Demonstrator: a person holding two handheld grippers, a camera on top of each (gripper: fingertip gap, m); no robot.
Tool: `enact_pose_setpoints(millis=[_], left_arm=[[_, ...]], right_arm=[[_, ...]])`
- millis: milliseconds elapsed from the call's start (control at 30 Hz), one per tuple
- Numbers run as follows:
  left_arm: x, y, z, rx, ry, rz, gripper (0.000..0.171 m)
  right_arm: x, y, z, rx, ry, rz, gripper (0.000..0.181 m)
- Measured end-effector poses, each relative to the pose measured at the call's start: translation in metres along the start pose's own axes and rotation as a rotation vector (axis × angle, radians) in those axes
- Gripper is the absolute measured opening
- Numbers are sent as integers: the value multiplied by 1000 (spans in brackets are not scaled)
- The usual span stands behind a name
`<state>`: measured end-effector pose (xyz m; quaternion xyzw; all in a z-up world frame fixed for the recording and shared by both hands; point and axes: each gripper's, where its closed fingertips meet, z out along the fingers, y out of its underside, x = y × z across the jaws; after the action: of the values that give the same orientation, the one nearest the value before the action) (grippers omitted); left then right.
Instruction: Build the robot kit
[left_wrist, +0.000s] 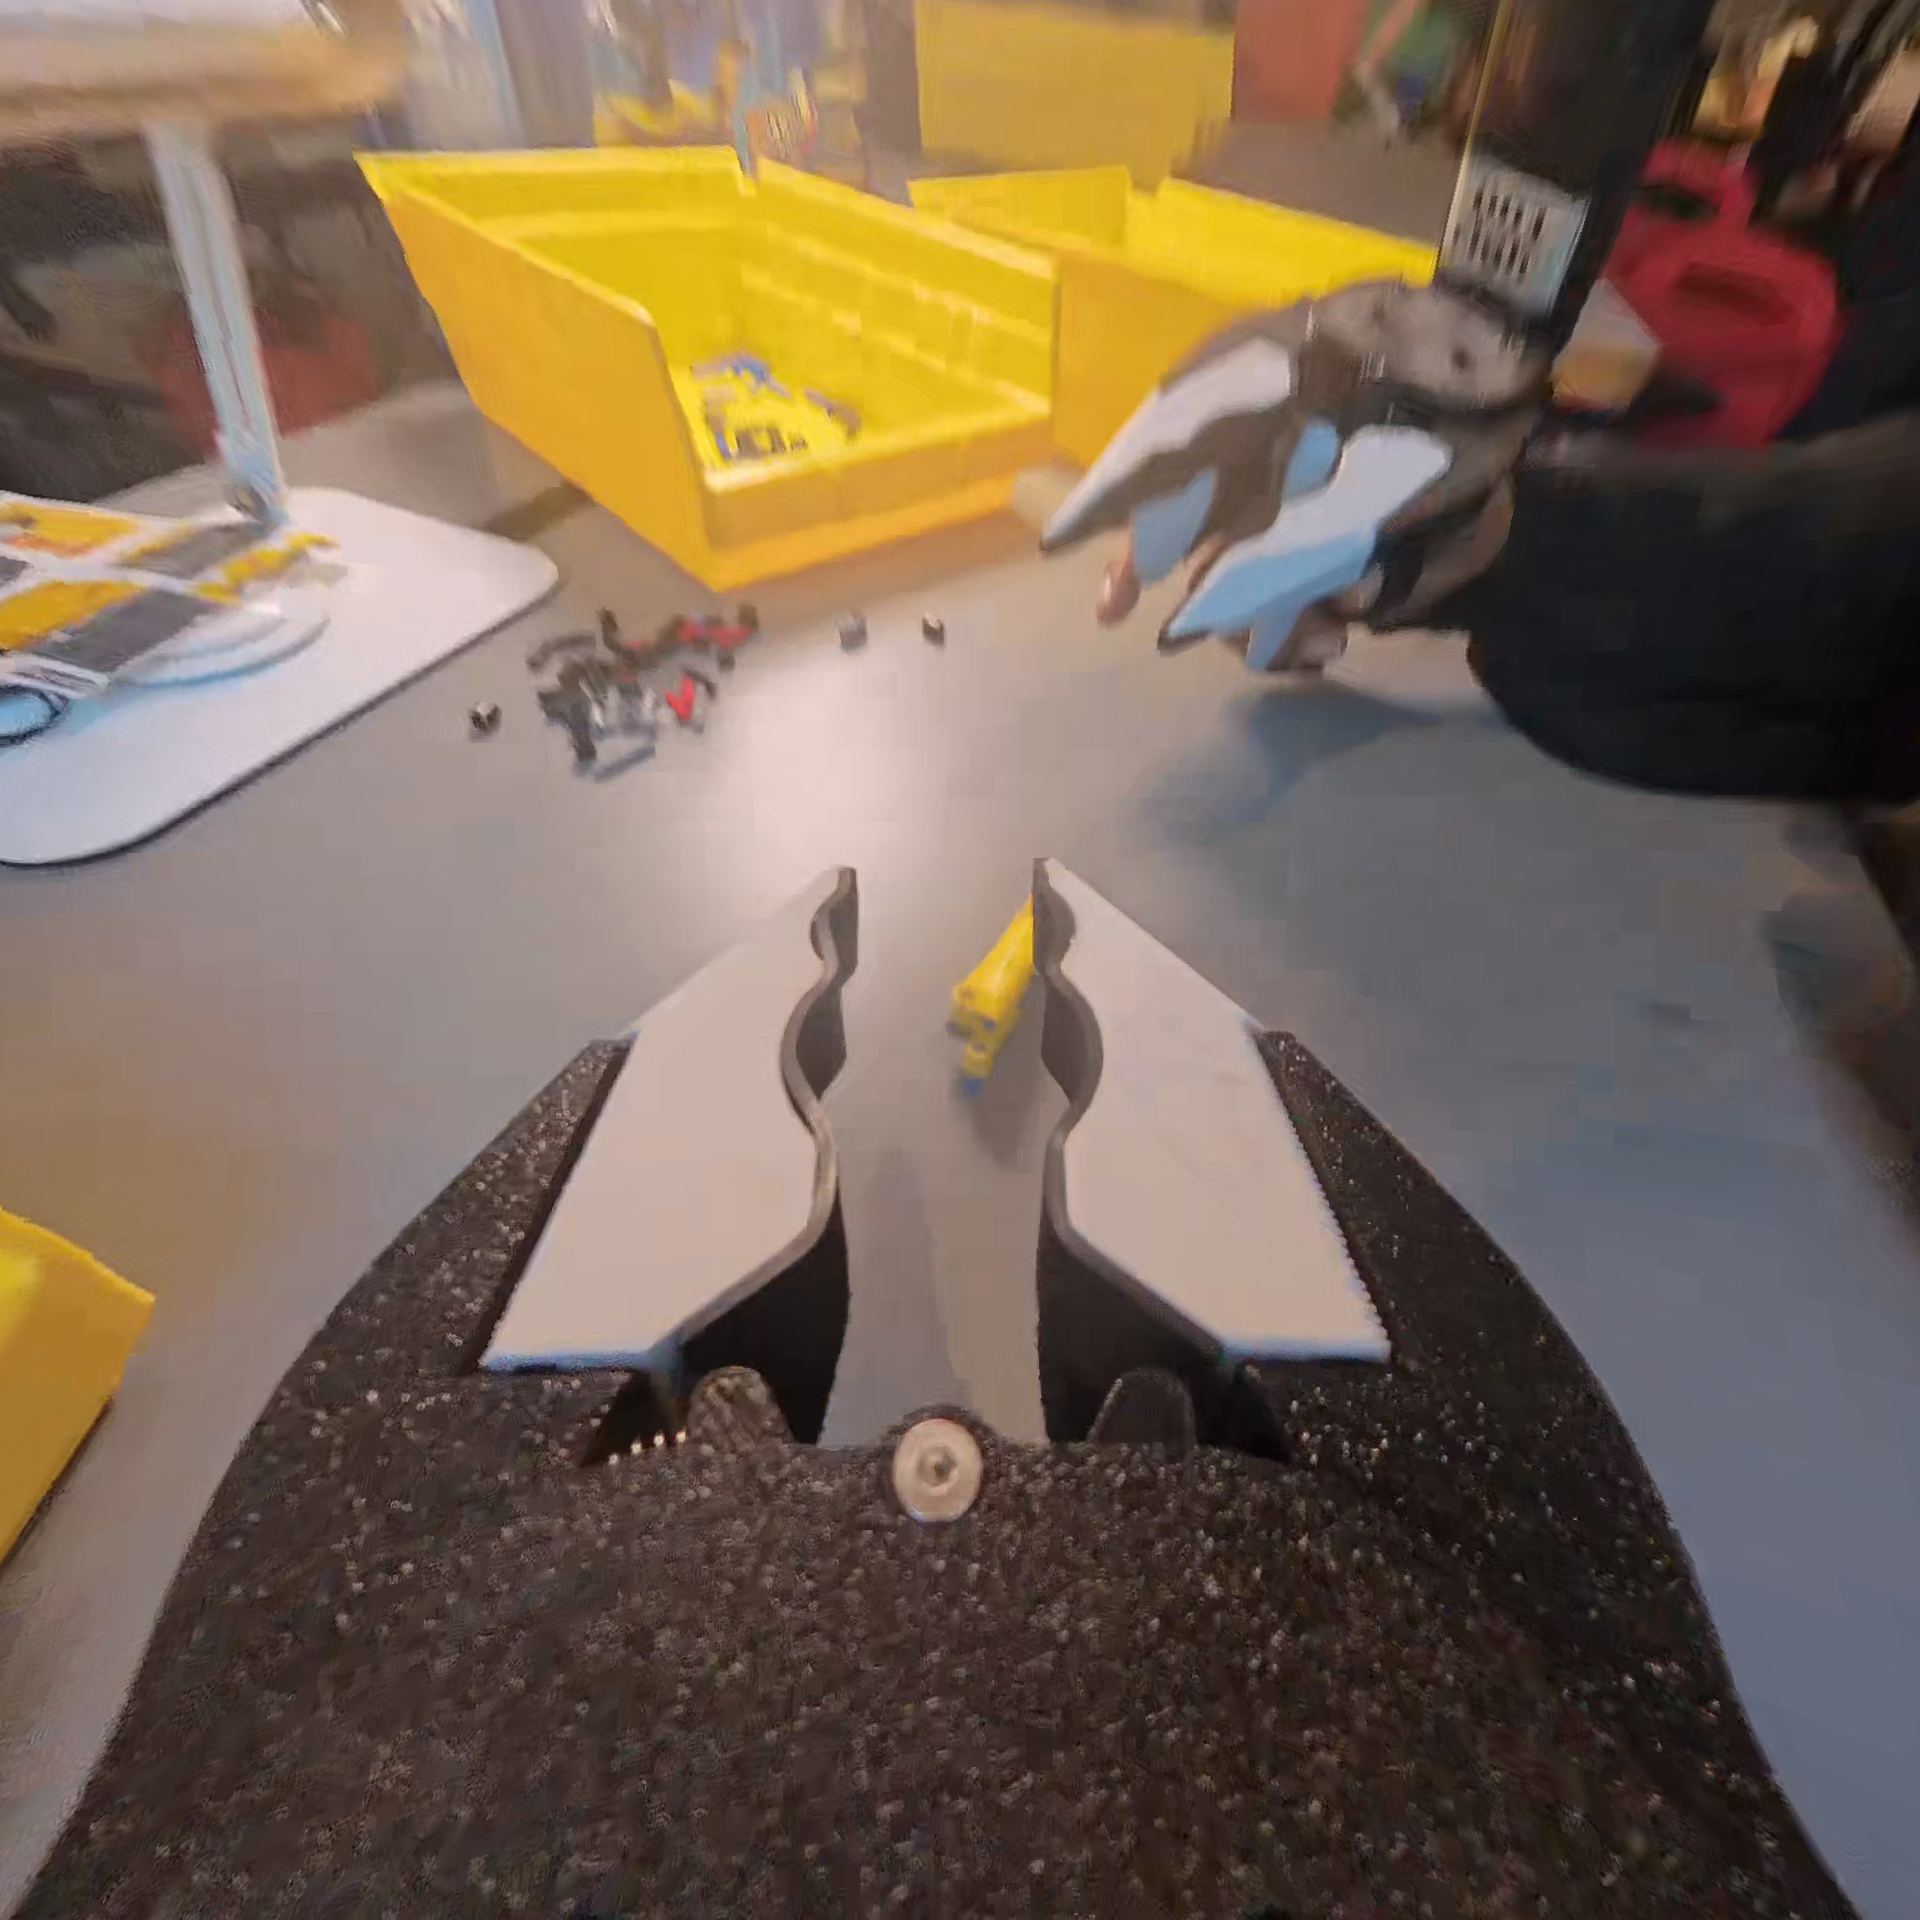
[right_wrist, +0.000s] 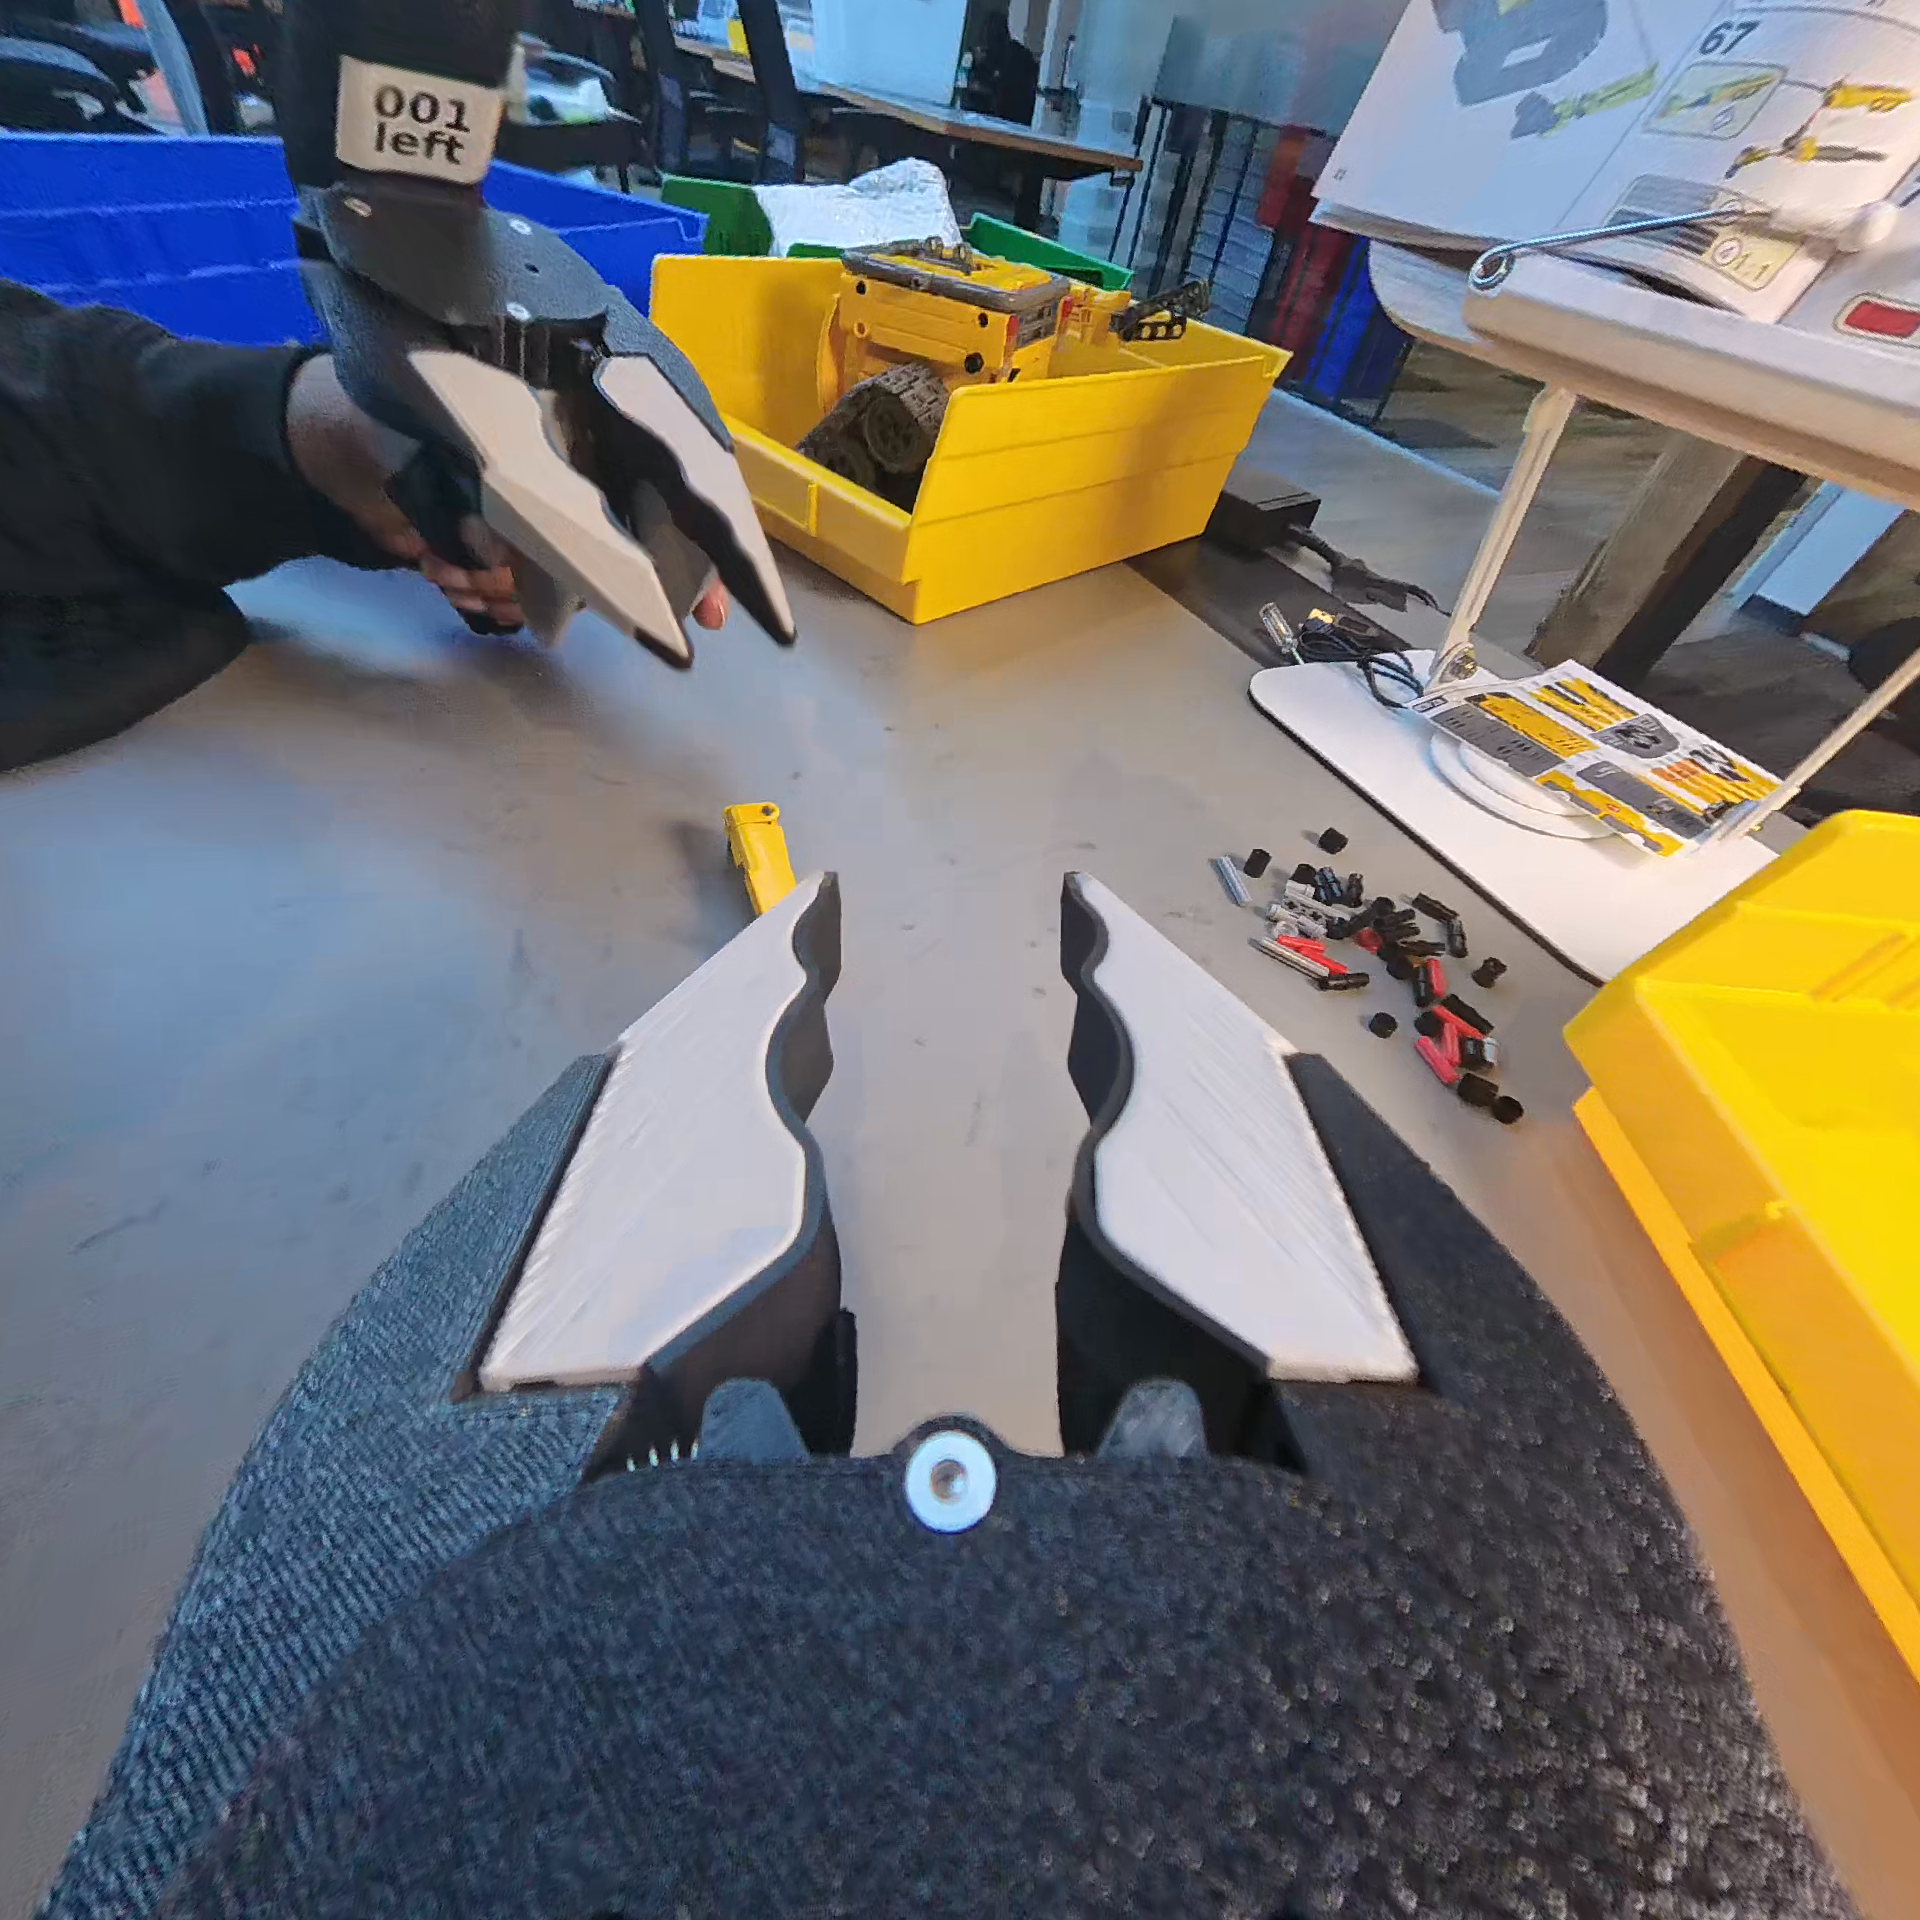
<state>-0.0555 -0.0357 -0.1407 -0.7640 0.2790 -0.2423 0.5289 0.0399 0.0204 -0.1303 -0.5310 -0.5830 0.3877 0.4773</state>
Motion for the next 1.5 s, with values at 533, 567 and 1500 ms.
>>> enact_pose_setpoints(millis=[533, 567, 1500], left_arm=[[-54, -52, -50, 370, -379, -81, 30], [-55, -49, -48, 352, -388, -75, 28], [-60, -38, -42, 301, -410, -48, 21]], right_arm=[[34, -11, -8, 100, 173, 37, 31], [39, -15, -7, 111, 199, 25, 28], [252, -133, 97, 152, 470, 47, 18]])
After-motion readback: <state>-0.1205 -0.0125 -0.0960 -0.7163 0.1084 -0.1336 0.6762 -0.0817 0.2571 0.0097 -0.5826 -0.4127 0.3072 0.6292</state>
